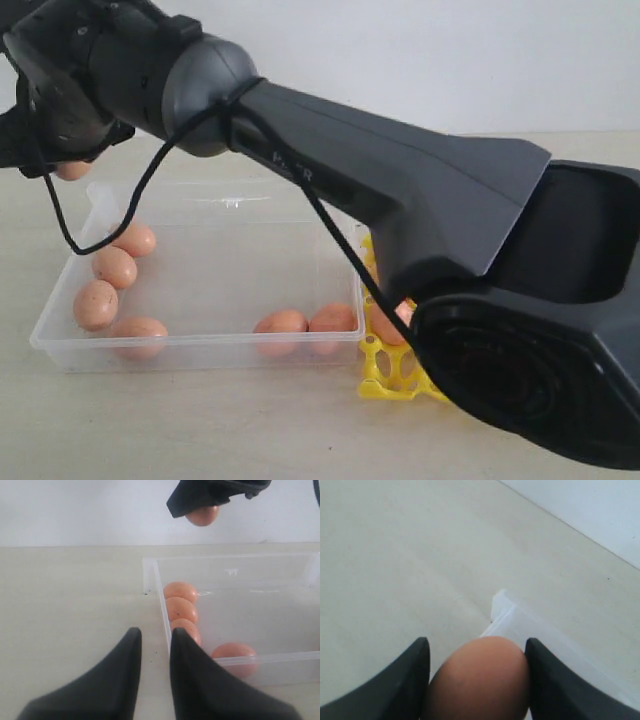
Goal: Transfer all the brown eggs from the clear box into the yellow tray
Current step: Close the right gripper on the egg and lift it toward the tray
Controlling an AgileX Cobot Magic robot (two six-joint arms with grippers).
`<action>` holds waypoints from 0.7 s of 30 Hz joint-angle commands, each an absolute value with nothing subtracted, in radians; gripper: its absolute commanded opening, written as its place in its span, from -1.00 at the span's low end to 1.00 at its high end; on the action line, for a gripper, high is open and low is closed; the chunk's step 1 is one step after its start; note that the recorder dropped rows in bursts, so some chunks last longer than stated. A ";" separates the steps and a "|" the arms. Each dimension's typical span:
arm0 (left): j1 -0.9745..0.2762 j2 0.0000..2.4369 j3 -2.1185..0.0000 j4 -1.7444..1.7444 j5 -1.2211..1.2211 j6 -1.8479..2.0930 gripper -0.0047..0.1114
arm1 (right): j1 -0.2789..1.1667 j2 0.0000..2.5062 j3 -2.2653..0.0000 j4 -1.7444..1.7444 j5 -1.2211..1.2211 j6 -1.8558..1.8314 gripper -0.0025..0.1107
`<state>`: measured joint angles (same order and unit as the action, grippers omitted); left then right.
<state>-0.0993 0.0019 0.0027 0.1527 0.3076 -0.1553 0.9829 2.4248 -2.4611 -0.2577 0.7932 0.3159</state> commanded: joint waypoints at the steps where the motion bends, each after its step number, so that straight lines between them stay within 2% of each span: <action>1: -0.103 0.000 0.000 0.147 0.307 -0.165 -0.55 | 0.972 2.365 -2.465 -0.072 0.753 0.236 -0.96; 7: -0.103 0.000 0.000 0.147 0.307 -0.165 -0.55 | 0.946 2.328 -2.435 0.083 0.736 0.135 -0.96; 12: -0.103 0.000 0.000 0.147 0.307 -0.165 -0.55 | 0.928 2.262 -2.270 0.037 0.702 0.100 -0.96; 18: -0.103 0.000 0.000 0.147 0.307 -0.165 -0.55 | 0.928 2.055 -1.935 -0.033 0.374 0.099 -0.96; 21: -0.103 0.000 0.000 0.147 0.307 -0.165 -0.55 | 0.928 1.927 -1.685 -0.050 0.165 0.093 -0.96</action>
<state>-0.0993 0.0019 0.0027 0.1527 0.3076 -0.1553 0.9297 2.0446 -1.8536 -0.0232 0.3563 0.1060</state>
